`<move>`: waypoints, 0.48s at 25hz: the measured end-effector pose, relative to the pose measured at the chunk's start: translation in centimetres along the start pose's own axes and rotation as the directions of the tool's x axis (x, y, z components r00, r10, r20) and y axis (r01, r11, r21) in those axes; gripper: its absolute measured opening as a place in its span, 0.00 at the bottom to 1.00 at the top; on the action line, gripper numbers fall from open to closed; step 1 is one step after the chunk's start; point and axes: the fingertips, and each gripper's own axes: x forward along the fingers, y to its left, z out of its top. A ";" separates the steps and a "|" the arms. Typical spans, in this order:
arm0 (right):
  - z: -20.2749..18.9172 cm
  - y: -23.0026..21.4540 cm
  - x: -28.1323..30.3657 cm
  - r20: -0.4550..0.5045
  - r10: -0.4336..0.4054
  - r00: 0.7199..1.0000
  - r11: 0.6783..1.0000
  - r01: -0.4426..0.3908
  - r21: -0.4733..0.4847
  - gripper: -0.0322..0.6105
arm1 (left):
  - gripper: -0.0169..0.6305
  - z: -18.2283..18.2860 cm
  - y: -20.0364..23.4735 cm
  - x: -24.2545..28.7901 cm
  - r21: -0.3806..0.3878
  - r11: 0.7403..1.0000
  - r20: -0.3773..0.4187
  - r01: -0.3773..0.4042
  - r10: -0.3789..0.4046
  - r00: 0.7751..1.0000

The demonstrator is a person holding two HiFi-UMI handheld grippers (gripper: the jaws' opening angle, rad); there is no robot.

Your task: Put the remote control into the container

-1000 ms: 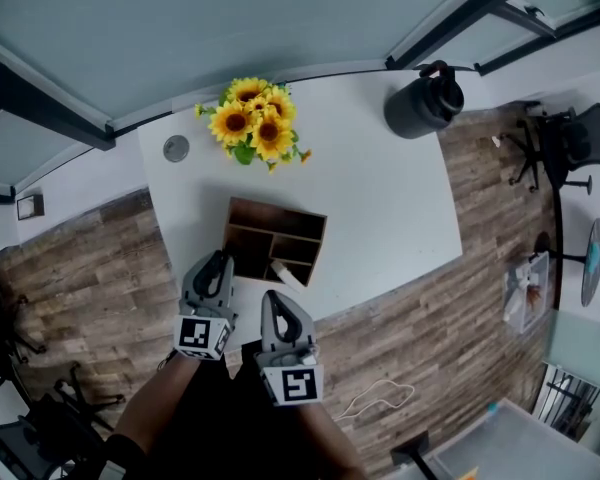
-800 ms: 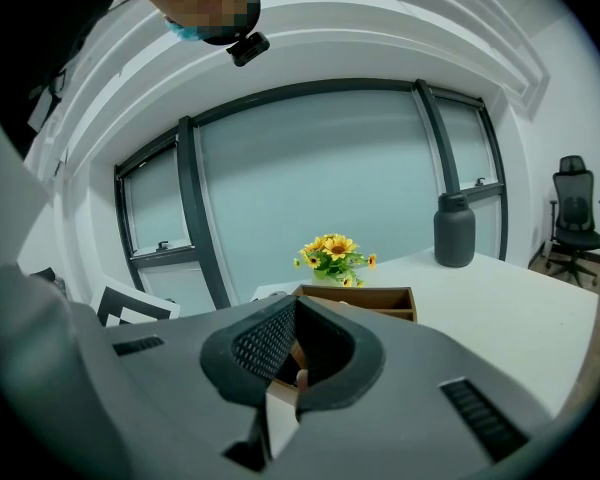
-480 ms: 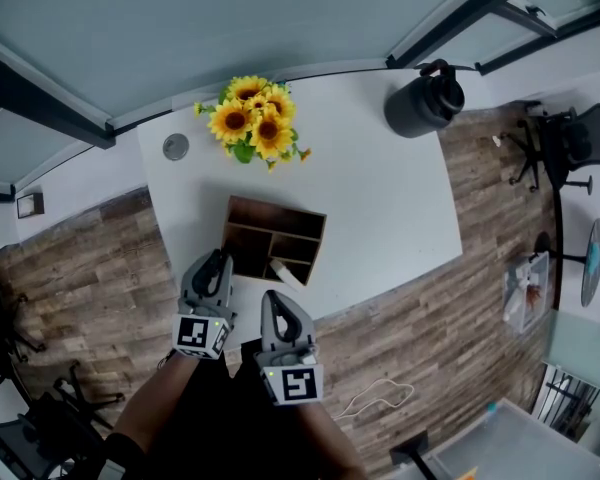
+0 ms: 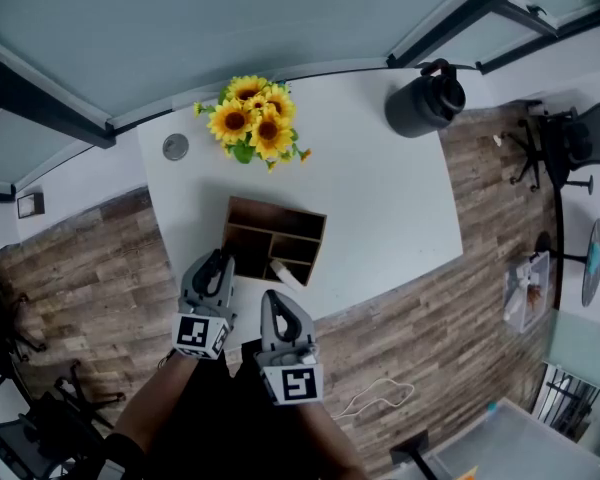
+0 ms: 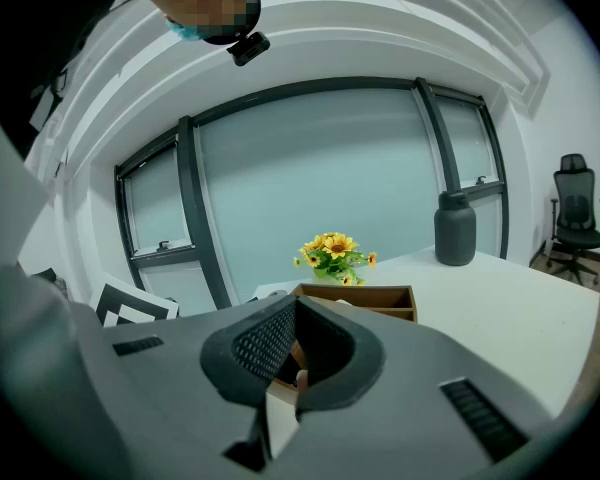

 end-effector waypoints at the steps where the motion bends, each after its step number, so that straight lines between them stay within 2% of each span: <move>1: 0.0 0.0 0.0 -0.001 0.000 1.000 1.000 0.000 0.000 0.06 | 0.16 -0.1 0.0 0.0 0.000 1.000 -0.001 0.000 0.000 1.000; 12: 0.0 -0.1 0.1 0.004 -0.005 1.000 1.000 0.005 0.001 0.06 | 0.18 0.4 0.0 -0.1 0.001 1.000 0.002 0.005 -0.005 1.000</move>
